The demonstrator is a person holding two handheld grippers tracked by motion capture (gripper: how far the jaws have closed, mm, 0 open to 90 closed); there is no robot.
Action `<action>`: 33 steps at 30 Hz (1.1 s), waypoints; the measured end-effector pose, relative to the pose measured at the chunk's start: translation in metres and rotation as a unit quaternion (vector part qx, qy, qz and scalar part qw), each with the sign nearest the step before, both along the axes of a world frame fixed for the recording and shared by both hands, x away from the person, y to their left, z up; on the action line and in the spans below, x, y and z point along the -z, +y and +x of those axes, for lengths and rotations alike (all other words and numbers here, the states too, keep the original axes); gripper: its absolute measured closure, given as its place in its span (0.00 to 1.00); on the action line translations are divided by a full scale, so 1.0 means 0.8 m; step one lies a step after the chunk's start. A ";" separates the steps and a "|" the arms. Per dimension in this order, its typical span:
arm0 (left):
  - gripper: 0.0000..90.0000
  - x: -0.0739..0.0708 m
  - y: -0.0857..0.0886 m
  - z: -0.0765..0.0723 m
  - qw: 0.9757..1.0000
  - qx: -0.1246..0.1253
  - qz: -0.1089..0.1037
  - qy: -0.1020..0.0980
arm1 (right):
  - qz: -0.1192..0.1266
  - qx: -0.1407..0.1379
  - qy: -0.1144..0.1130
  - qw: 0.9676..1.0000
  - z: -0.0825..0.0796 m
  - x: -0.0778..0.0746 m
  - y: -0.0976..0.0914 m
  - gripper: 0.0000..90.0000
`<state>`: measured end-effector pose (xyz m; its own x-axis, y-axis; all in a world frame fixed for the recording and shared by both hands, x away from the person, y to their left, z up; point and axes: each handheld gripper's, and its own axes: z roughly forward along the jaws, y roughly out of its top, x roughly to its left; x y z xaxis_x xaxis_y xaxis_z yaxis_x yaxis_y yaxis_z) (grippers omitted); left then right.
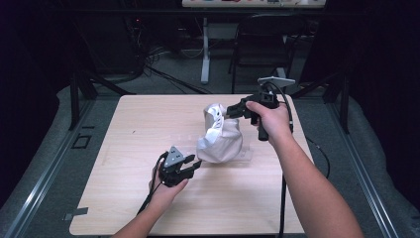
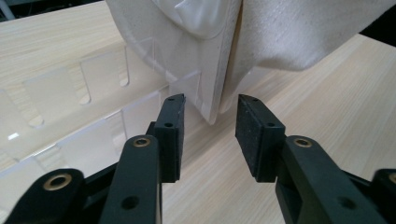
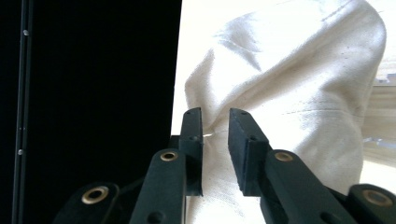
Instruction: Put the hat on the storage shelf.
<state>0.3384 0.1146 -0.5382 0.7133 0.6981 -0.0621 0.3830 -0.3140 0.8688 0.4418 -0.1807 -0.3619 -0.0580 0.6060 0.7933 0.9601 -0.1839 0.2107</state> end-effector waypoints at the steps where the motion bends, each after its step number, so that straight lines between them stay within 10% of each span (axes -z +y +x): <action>1: 0.67 0.000 0.004 -0.002 1.000 0.001 0.001 0.003 | -0.004 0.001 -0.004 1.000 -0.002 -0.002 -0.001 0.82; 12: 0.61 0.002 0.055 -0.024 0.998 0.014 0.029 0.045 | -0.034 -0.005 -0.029 0.999 -0.023 -0.011 -0.013 0.74; 23: 0.51 0.011 0.120 -0.035 0.997 -0.044 0.028 0.065 | -0.079 -0.013 -0.060 0.995 -0.056 -0.002 -0.035 0.66; 33: 0.51 0.025 0.132 -0.025 0.994 -0.061 0.024 0.082 | -0.122 -0.022 -0.094 0.988 -0.088 0.023 -0.048 0.62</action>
